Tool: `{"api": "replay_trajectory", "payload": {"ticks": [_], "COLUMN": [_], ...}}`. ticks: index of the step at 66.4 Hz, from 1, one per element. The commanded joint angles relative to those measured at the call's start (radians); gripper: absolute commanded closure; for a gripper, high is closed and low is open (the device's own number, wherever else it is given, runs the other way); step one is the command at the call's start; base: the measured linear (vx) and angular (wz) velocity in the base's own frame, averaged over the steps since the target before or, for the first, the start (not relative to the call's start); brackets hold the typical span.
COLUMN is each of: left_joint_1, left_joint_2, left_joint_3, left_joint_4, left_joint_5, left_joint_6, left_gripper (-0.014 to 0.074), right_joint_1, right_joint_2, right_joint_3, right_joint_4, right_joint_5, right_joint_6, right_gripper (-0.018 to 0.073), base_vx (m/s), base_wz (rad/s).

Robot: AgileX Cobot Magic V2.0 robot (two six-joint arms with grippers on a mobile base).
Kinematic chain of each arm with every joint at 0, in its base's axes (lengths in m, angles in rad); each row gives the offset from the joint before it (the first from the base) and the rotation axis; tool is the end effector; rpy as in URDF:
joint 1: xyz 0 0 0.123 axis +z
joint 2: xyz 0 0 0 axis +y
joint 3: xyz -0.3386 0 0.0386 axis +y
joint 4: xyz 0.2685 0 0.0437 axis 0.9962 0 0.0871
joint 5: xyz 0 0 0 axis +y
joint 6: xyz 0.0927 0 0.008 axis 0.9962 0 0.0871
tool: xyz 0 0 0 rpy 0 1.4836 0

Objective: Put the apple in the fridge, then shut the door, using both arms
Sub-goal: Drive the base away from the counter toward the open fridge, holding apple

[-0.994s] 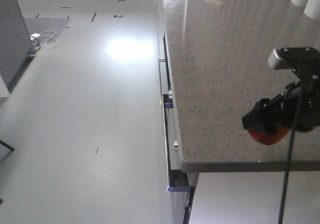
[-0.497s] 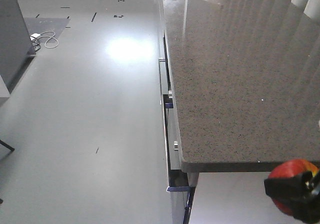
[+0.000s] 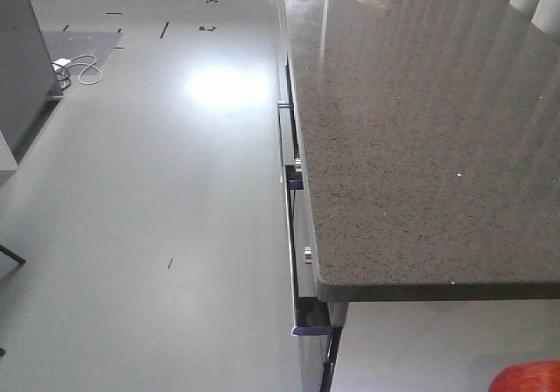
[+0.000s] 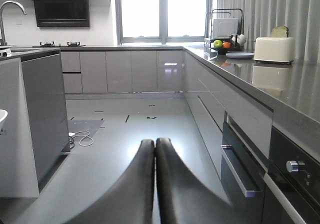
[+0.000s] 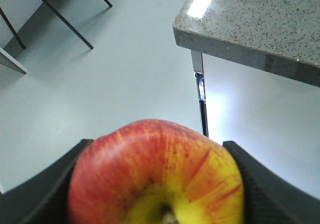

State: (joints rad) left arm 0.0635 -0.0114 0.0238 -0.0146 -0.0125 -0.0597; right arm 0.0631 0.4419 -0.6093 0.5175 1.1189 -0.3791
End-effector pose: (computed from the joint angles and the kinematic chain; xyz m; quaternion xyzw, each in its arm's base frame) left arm 0.0227 0.0015 0.2061 -0.0466 0.6740 -0.0039 0.7373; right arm 0.0228 0.0430 0.3303 -0.1743 0.8905 0.1988 0.3703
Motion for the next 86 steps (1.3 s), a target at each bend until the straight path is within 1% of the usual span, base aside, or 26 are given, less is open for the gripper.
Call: {"api": "replay_trajectory", "payload": {"ticks": [1,55,86], "left_joint_1": [-0.003,-0.003,-0.003], "left_joint_2": [-0.015,-0.015,-0.015], "left_joint_3": [-0.016,-0.016,-0.016], "left_joint_4": [-0.001,-0.001,-0.001], "left_joint_5": [-0.077,-0.077,-0.077], "left_joint_6": [-0.009,-0.009,-0.009], "left_gripper": [0.0603,0.0603,0.0603], "right_joint_1": [-0.003,-0.003,-0.003], "right_joint_2": [-0.011,-0.018,-0.018], "right_joint_3": [-0.026,-0.026,-0.026], "right_joint_4": [0.040,0.040,0.040], "right_joint_5": [-0.048,-0.050,-0.049], "right_joint_6": [-0.008,-0.008,-0.008], "right_gripper": [0.0463,0.0463,0.0463], "base_vx": [0.00,0.00,-0.03], "base_wz": [0.00,0.01,0.21]}}
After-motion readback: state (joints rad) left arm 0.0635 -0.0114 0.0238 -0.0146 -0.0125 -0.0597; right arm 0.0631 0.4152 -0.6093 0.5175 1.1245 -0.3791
